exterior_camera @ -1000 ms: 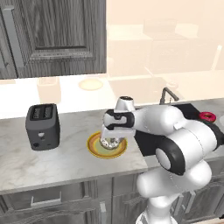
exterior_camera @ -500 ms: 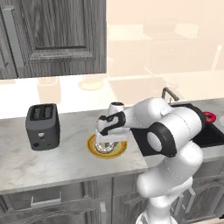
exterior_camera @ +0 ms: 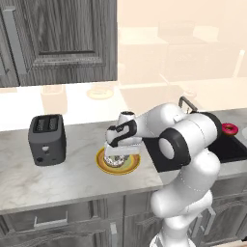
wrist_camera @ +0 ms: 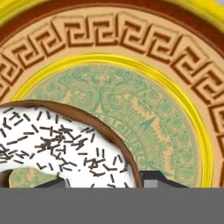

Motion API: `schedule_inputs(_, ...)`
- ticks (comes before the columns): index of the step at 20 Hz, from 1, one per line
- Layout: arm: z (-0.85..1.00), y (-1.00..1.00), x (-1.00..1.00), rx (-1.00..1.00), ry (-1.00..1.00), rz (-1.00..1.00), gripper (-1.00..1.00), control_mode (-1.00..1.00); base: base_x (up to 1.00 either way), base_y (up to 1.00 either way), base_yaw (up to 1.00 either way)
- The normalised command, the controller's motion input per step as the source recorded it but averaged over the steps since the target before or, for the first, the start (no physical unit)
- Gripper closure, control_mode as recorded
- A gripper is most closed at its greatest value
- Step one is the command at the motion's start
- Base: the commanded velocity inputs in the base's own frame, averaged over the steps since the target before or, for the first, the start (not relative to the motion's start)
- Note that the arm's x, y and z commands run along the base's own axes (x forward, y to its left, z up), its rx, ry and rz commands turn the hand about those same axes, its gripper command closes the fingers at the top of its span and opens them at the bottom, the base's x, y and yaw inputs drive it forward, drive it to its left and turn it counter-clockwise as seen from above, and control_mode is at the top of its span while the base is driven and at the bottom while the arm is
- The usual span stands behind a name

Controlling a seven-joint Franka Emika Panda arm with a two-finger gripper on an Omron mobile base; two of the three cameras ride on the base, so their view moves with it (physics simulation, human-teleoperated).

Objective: Place the pastries on the plates.

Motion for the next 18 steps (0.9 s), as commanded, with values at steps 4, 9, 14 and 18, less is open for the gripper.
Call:
schedule_inputs(4, 0.00, 0.00, 0.00, 0.00, 0.00, 0.00, -1.00, -1.00, 0.00, 0.00, 0.00)
schedule_inputs(9, 0.12, 0.00, 0.00, 0.00, 0.00, 0.00, -1.00, -1.00, 0.00, 0.00, 0.00)
schedule_inputs(14, 0.69, 0.00, -0.05, -0.01, -0.03, 0.00, -1.00, -1.00, 0.00, 0.00, 0.00)
schedule_inputs(18, 0.70, -0.20, -0.40, -0.02, 0.00, 0.00, -1.00, -1.00, 0.00, 0.00, 0.00)
